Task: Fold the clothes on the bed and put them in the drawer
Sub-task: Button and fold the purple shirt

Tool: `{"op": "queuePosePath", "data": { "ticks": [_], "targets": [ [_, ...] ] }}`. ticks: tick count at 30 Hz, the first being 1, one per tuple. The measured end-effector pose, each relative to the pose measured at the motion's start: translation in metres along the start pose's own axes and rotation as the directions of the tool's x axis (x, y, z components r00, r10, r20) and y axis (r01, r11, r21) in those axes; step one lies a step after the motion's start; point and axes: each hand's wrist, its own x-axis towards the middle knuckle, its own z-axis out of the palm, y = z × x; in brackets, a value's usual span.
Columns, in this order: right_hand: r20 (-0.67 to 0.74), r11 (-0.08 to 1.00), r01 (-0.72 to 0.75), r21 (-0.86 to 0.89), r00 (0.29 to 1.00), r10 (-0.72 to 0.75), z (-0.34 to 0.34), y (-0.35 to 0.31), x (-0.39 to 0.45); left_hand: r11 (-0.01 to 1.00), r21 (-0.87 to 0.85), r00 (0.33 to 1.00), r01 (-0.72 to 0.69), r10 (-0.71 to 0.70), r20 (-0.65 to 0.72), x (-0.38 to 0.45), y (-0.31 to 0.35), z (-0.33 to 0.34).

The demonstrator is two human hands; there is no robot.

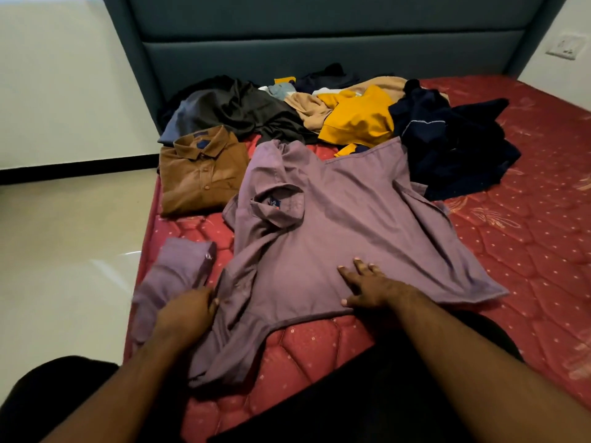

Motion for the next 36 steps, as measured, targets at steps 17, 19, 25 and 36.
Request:
{"op": "queuePosePath", "data": {
  "ticks": [17, 19, 25, 36],
  "targets": [
    [-0.034, 0.942, 0.196, -0.274, 0.976, -0.214, 0.003, -0.041, -0.030, 0.988, 0.003, 0.953, -0.155, 0.150, -0.264, 0.019, 0.057, -0.047],
    [-0.017, 0.936, 0.193, -0.294, 0.978, -0.207, 0.006, -0.046, -0.035, 0.981, 0.088, 0.964, -0.175, 0.189, -0.189, 0.035, 0.066, -0.035],
    [0.004, 0.928, 0.196, -0.316, 0.979, -0.206, 0.003, -0.044, -0.032, 0.757, -0.651, 0.918, -0.061, -0.214, -0.334, 0.073, 0.030, -0.032],
    [-0.032, 0.931, 0.189, -0.314, 0.977, -0.209, 0.001, -0.050, -0.030, 0.490, -0.861, 0.864, 0.136, -0.484, -0.139, 0.020, -0.057, -0.015]
  ]
}}
